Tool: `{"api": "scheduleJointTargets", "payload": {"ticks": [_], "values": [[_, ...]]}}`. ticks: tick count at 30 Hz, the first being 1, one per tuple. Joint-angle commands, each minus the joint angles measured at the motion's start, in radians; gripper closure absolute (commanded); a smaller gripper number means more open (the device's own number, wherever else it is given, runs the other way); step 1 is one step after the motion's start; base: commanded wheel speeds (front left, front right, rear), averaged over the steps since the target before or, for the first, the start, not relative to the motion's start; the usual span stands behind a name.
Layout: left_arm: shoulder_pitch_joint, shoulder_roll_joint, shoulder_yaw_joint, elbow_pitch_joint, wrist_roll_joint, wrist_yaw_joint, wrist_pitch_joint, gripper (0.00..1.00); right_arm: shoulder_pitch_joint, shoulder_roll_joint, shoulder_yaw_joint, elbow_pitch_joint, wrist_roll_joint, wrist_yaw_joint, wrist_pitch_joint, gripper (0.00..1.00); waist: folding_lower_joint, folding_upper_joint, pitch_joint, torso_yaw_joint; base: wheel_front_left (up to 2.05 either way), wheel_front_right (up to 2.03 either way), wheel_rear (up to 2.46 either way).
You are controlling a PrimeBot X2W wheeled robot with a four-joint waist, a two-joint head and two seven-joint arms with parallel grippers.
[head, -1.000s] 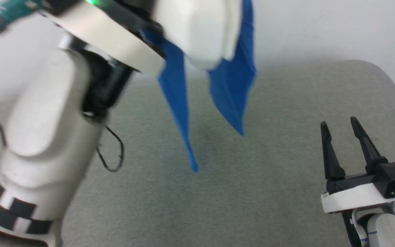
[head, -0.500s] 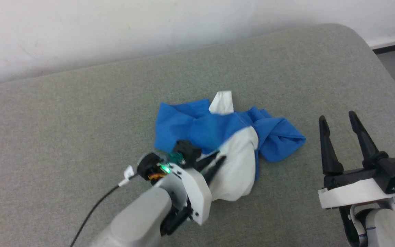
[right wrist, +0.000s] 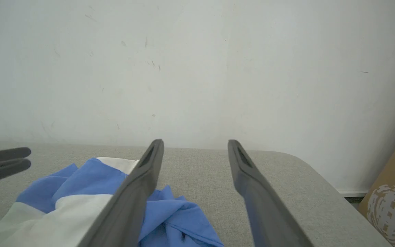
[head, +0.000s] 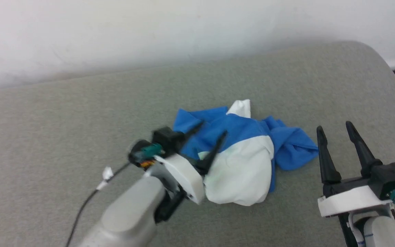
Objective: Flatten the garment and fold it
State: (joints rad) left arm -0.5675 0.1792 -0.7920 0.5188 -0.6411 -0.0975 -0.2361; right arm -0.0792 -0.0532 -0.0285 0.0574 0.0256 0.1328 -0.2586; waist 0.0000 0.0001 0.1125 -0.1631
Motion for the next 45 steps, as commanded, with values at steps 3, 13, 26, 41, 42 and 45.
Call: {"api": "scheduleJointTargets", "payload": {"ticks": [3,13,26,41,42,45], "values": [[0.003,0.056,0.068,-0.071,0.005,0.049,-0.019,0.0,0.026,0.003,-0.004,-0.002,-0.015,-0.002,-0.003,0.0,0.0,-0.0001,-0.093,0.092,0.0,0.0,0.0],[0.267,0.167,0.359,-0.376,0.115,0.195,-0.025,0.0,0.088,0.003,0.006,-0.044,-0.007,-0.002,-0.003,0.0,0.0,-0.0001,-0.142,0.152,0.0,0.0,0.0],[0.635,0.049,0.538,-0.495,0.308,0.241,-0.026,0.0,0.152,0.003,0.069,-0.055,0.029,-0.002,-0.003,0.0,0.0,-0.0001,-0.151,0.162,0.0,0.0,0.0],[0.518,0.049,0.478,-0.392,0.358,0.074,0.065,0.0,0.111,0.003,0.081,-0.045,0.057,-0.002,-0.003,0.0,0.0,-0.0001,-0.056,0.094,0.0,0.0,0.0],[0.484,0.058,0.461,-0.39,0.362,0.053,0.103,0.0,0.105,0.003,0.08,-0.047,0.06,-0.002,-0.003,0.0,0.0,-0.0001,-0.04,0.081,0.0,0.0,0.0],[0.381,0.048,0.44,-0.379,0.302,0.012,0.244,0.0,0.081,0.003,0.076,-0.052,0.063,-0.002,-0.003,0.0,0.0,-0.0001,0.013,0.038,0.0,0.0,0.0]]}}
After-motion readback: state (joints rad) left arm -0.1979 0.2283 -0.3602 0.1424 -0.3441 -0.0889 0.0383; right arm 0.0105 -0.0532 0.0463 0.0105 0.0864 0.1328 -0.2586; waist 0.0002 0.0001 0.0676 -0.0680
